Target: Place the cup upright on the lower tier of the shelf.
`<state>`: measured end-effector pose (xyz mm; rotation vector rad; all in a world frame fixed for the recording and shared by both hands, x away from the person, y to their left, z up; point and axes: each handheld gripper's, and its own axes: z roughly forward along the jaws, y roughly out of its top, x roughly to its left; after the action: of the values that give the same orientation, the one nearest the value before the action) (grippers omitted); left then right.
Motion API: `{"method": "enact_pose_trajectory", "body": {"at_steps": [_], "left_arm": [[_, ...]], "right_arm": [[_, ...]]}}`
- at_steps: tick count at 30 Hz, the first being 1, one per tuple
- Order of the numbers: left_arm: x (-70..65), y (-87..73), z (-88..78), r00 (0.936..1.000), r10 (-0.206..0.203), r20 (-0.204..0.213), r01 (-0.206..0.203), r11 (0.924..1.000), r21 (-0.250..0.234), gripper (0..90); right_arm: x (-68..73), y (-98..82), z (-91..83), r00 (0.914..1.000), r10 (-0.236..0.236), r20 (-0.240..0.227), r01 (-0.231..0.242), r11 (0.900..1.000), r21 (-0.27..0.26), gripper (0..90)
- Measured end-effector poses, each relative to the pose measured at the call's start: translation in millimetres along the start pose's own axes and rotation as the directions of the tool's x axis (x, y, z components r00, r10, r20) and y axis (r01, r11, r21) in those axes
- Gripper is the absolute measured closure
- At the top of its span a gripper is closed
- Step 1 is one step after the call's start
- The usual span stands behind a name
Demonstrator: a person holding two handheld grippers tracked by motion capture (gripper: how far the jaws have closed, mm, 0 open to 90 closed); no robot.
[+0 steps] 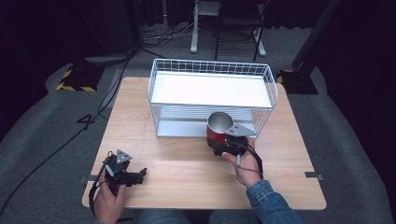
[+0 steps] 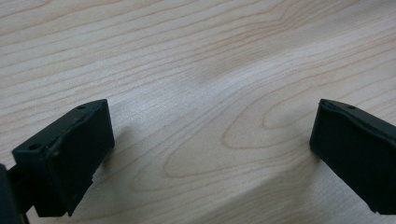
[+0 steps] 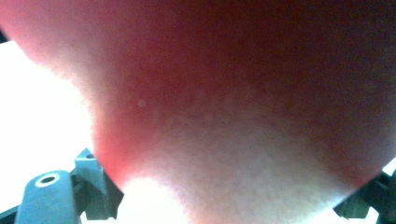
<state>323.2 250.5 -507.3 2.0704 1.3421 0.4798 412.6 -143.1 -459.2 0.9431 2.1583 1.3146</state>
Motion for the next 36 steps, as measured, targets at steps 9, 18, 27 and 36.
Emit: {"method": "enact_pose_trajectory", "body": {"at_steps": [9,18,27,36], "left_arm": [[0.0,0.1,0.0,1.0,0.0,0.0,0.0,1.0,0.0,0.0],[0.2,0.6,0.6,1.0,0.005,0.003,-0.005,1.0,0.0,0.0],[0.2,1.3,1.1,0.9999,0.007,0.007,-0.007,1.0,0.001,0.0],[0.2,1.7,1.3,0.9999,0.01,0.008,-0.01,1.0,0.001,0.0]], "right_arm": [[-3.6,9.2,23.9,0.9994,0.025,0.025,-0.024,1.0,-0.006,16.8],[-8.3,16.6,40.2,0.9961,0.061,0.064,-0.06,0.998,-0.026,16.7],[-10.9,23.7,53.6,0.991,0.1,0.088,-0.097,0.994,-0.042,16.7],[-12.9,23.7,70.1,0.9869,0.114,0.115,-0.108,0.993,-0.05,16.6]]}}
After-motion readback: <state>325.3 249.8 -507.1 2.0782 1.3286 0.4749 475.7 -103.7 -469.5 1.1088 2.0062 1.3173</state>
